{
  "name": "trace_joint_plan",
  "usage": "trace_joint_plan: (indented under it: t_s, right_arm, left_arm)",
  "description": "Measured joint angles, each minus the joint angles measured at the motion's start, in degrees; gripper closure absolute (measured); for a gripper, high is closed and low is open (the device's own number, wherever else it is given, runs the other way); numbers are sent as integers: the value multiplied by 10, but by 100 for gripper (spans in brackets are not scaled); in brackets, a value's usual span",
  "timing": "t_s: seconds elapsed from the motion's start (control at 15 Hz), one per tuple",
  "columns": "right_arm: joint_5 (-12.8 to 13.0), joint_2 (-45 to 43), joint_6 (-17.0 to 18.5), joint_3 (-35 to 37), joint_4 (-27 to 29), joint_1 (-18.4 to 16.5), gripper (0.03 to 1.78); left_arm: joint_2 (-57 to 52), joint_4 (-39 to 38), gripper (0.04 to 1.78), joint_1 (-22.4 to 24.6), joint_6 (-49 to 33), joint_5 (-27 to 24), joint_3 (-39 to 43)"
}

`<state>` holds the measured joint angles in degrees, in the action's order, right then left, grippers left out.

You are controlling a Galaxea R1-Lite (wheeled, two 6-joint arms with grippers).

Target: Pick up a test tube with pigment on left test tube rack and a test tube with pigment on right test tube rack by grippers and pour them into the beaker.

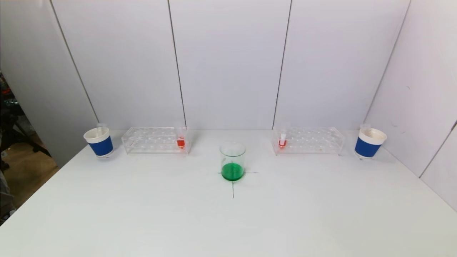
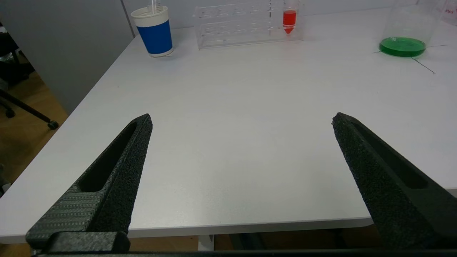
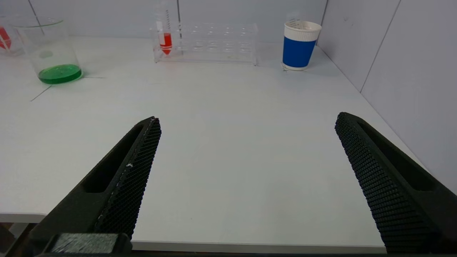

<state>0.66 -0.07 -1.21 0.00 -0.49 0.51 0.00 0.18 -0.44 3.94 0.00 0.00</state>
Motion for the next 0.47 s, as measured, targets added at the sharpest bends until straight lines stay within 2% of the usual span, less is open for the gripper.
trace_joint_plan:
  t_s: [0.47]
  right_arm:
    - [0,0,1,0,0,0,4]
  left_arm:
    - [0,0,6,0,0,0,0]
